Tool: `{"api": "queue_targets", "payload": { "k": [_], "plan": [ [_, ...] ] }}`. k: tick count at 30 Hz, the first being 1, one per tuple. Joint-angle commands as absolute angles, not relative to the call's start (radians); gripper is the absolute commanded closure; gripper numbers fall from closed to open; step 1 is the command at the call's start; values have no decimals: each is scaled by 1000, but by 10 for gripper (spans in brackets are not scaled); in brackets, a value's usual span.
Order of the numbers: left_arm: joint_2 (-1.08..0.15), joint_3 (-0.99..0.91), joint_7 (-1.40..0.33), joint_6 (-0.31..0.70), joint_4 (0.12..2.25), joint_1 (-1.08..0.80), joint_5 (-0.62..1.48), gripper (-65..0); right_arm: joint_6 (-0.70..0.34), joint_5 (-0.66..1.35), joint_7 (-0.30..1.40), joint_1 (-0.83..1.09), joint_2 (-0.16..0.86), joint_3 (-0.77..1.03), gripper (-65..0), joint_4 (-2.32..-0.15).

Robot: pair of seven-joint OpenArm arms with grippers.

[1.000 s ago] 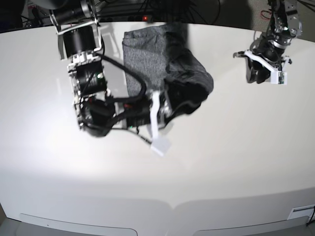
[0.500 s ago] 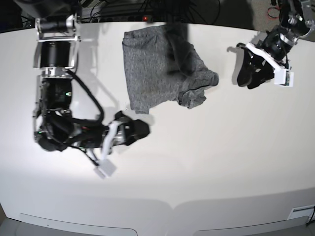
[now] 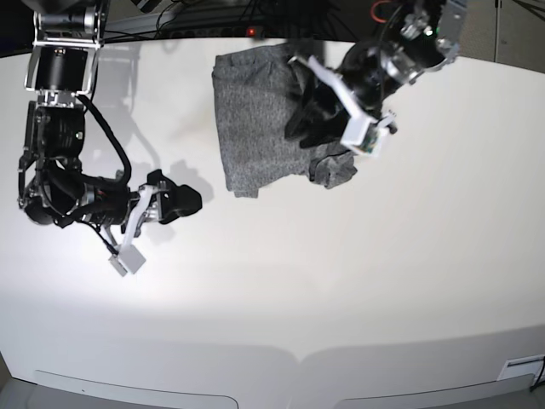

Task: Fold the T-shirt properly
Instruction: 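Release the right gripper and move the left gripper onto the shirt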

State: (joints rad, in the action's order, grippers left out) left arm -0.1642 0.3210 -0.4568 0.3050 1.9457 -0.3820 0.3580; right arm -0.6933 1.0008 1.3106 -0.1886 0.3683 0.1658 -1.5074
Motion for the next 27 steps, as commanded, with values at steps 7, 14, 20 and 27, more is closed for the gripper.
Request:
{"api": "queue_targets", "payload": {
  "k": [7,14,20,27],
  "plan": [
    [-164,493,-539,54,1917,-324,151,-77,-698,1028,1299,-213,380,171,-321,-1524],
    [-236,490,-620,-65,1935,-379,41,-73,-698,1029,1298,-213,380,171,-321,-1524],
    [-318,490,-617,-64,1980,-513,-8,-73,-698,1032,1281,-213,379,170,-320,-1524],
    [-324,493,-548,19,1981,-672,-78,-73,-698,1021,1253,-213,360,102,-319,-1524]
  ]
}}
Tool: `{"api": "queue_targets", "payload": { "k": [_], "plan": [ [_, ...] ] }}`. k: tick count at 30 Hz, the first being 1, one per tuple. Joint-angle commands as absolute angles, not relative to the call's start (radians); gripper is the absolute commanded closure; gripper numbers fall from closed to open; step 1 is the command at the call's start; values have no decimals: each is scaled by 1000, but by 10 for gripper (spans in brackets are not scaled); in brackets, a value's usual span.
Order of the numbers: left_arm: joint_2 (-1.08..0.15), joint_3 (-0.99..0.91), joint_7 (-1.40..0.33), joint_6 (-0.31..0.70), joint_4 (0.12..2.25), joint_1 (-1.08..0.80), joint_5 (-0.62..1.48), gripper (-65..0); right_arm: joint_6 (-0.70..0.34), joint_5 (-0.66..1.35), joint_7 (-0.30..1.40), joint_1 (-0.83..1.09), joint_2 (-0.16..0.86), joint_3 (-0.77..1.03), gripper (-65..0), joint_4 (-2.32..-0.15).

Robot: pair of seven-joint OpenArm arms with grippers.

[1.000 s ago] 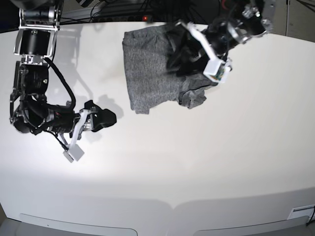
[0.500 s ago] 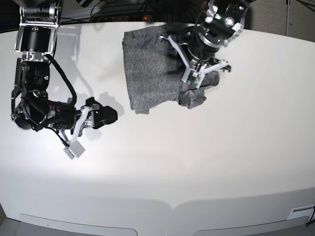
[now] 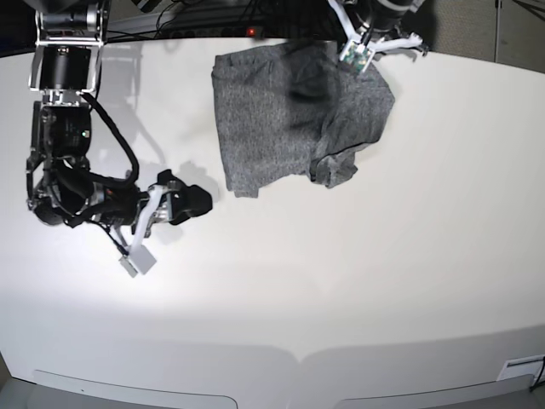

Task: Fold the T-shirt properly
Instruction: 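Release the right gripper and move the left gripper onto the shirt, then grasp the folded shirt's sides with both grippers and square it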

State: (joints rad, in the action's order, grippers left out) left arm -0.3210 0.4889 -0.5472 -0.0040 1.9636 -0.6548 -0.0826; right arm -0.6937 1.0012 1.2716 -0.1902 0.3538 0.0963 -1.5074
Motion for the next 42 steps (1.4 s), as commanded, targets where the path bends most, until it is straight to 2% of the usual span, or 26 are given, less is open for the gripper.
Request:
{"api": "queue_targets", "payload": {
  "k": [1,3,5,8,11,14,21,25,39,42],
  "plan": [
    [-322,493,-531,35,1987,-685,-78,-73,-698,1013,1248,-213,351,80,-308,-1524],
    [-313,493,-516,38,2010,-697,-78,-73,-698,976,1219,-213,329,33,-262,-1524],
    [-311,493,-503,39,2041,-698,-54,-73,-698,921,1173,-214,300,-9,-189,-1524],
    [-310,493,-456,62,2069,-691,5,-47,-698,813,1076,-216,252,-64,0,-1524],
    [-310,493,-435,82,2068,-665,90,-5,-698,671,977,-216,215,-116,0,-1524],
    [-311,493,-437,88,2068,-626,145,0,-698,540,917,-216,197,-166,0,-1523],
    [-311,493,-465,87,1998,-509,192,0,-698,423,935,-215,191,-209,0,-1520],
    [-311,493,-487,86,1874,-438,192,0,-698,429,1014,-212,197,-209,0,-1520],
    [-350,437,-471,87,1435,-162,200,0,-698,431,1078,-112,210,-208,0,-1522],
    [-371,407,-441,88,1365,-91,204,0,-698,509,1092,-91,210,-208,0,-1527]
  ]
}}
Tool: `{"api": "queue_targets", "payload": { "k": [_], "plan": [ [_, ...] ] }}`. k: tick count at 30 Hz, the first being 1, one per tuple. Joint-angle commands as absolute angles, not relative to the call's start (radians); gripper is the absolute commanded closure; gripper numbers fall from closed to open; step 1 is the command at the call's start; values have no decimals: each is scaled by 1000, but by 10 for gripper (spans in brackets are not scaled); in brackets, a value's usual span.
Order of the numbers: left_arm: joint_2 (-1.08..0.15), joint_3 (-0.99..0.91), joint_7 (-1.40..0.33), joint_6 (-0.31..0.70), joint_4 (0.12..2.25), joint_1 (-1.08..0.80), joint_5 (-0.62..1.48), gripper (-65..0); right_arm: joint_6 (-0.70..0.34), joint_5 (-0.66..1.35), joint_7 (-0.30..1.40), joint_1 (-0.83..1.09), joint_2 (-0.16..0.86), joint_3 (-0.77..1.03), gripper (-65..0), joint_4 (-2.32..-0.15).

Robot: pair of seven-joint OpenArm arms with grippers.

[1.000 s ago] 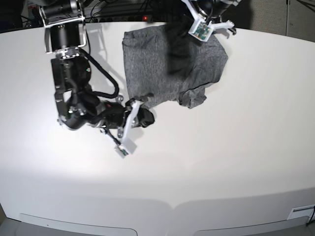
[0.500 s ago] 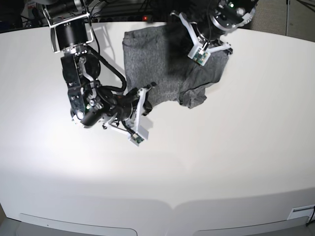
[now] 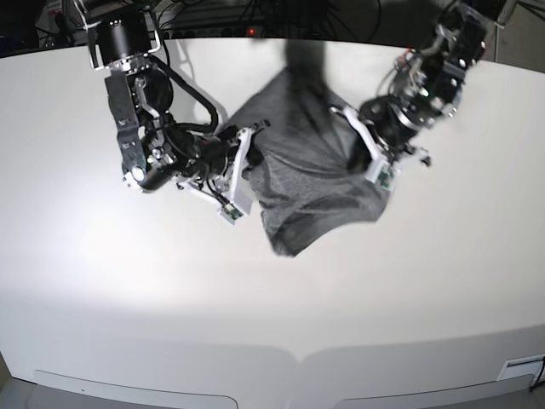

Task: Fold the T-shirt properly
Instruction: 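Grasp the folded shirt's sides with both grippers and square it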

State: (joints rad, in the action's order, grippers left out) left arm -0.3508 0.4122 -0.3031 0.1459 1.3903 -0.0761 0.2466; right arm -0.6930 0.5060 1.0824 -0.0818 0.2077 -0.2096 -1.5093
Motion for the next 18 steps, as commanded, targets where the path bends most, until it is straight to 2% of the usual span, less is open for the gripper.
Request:
{"api": "queue_targets", "payload": {
  "k": [1,5,13,18],
  "plan": [
    [-375,404,-439,92,1347,-65,203,0,-698,537,1093,-83,210,-210,0,-1528],
    [-380,405,-440,142,1301,24,228,0,-698,606,1093,-51,187,-211,0,-1533],
    [-386,405,-479,143,1308,121,294,0,-698,614,1085,-44,143,-210,0,-1533],
    [-432,404,-503,142,1415,119,322,0,-698,614,1081,-57,144,-186,0,-1558]
  ]
}}
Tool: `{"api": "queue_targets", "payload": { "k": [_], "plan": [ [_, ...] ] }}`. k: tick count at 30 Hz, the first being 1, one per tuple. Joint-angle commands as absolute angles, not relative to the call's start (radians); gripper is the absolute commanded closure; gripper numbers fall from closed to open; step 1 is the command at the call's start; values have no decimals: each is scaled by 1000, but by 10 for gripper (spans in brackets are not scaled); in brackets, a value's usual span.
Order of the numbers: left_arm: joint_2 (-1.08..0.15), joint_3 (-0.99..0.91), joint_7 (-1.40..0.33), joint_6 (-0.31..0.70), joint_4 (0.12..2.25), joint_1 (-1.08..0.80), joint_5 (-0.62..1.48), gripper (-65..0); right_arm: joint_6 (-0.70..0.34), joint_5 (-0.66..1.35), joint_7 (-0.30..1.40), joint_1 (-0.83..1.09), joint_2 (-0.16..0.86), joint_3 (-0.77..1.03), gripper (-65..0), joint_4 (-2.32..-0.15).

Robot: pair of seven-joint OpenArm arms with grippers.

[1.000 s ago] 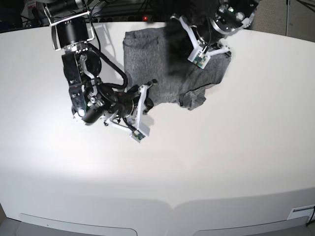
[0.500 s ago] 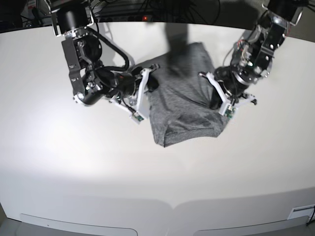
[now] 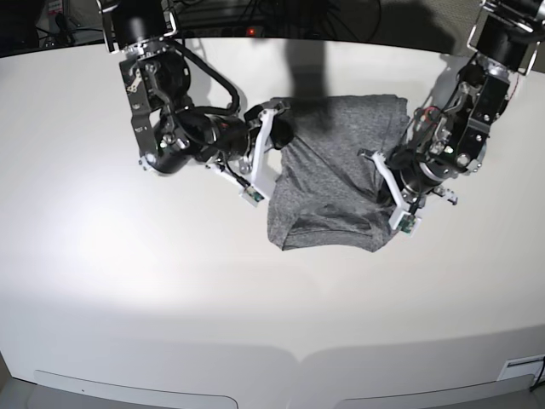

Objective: Fold the T-shirt properly

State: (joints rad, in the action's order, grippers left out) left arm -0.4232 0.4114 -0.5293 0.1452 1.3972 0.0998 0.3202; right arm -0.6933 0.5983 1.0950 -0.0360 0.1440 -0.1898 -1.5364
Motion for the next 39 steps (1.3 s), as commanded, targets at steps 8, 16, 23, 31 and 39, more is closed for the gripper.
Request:
{"api": "queue_targets", "payload": {
  "k": [8,16,23,31,39],
  "plan": [
    [-486,252,-469,107,1622,-18,355,0,-698,614,1085,-66,144,-25,0,-1612],
    [-540,73,-471,110,1719,-188,485,0,-698,616,1116,-29,152,215,0,-1723],
    [-549,-45,-508,223,1724,-333,623,0,-698,693,1162,102,172,395,0,-1824],
    [-549,-233,-570,343,1724,-515,746,0,-698,721,1211,341,171,570,0,-1977],
    [-549,-385,-586,425,1724,-737,734,0,-698,789,1302,587,118,737,0,-2014]
  ]
}}
